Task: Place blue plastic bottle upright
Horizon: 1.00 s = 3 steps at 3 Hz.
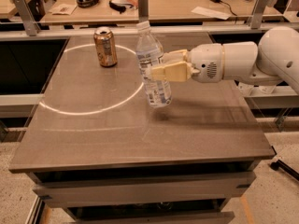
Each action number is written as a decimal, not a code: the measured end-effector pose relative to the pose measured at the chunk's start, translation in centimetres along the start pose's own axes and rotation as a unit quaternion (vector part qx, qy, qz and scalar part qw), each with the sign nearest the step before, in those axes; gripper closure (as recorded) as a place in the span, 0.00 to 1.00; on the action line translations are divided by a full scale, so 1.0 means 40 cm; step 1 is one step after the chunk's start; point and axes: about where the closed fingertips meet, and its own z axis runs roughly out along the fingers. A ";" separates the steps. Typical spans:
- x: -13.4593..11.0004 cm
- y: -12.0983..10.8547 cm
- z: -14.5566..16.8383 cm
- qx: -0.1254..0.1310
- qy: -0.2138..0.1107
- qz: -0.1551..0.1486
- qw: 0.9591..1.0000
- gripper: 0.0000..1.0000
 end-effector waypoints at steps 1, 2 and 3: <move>0.019 0.001 -0.011 0.001 -0.004 -0.029 1.000 1.00; 0.020 0.002 -0.010 0.001 -0.004 -0.033 0.999 1.00; 0.032 0.009 -0.003 0.010 -0.010 -0.041 0.999 1.00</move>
Offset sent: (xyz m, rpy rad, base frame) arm -0.0026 -0.0047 -0.0061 -0.0041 -0.0525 0.0065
